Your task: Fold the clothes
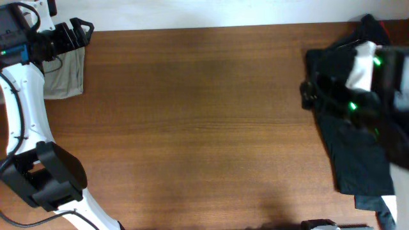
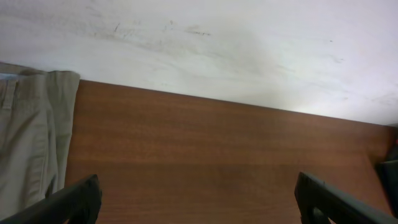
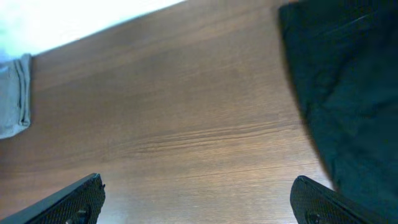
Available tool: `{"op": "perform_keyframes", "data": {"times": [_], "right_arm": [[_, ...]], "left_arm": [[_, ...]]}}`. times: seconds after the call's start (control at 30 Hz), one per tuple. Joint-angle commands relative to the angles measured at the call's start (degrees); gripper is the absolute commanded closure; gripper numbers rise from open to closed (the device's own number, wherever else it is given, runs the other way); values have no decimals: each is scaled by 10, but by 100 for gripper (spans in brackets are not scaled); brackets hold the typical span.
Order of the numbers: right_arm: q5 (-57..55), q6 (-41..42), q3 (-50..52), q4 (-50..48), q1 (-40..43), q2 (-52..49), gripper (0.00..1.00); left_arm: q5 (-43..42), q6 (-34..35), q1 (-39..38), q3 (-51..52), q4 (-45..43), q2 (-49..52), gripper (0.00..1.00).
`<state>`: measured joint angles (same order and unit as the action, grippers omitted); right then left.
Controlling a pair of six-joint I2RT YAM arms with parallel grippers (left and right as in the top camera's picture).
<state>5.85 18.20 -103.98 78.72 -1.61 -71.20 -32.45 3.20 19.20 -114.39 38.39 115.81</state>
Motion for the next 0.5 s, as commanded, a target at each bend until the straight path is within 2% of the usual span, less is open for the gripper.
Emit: {"op": "perform_keyframes", "data": {"times": [0.0,0.13,0.23,0.37,0.47], "right_arm": [[-69,1,76,-31,-3,113,1],[-80,1,288,-166,-3,284,1],[-76,16,509,-313,-3,427,1],[-74,58,703,-453,-3,557,1],[-64,63,793,-534,-3,618,1]], "left_arm": [[-8,-2,2,-7,0,-4,1],[-8,-2,2,-7,0,-4,1],[-8,-2,2,-7,0,-4,1],[-8,-2,2,-7,0,-4,1],[-8,-2,2,-7,0,-4,1]]}}
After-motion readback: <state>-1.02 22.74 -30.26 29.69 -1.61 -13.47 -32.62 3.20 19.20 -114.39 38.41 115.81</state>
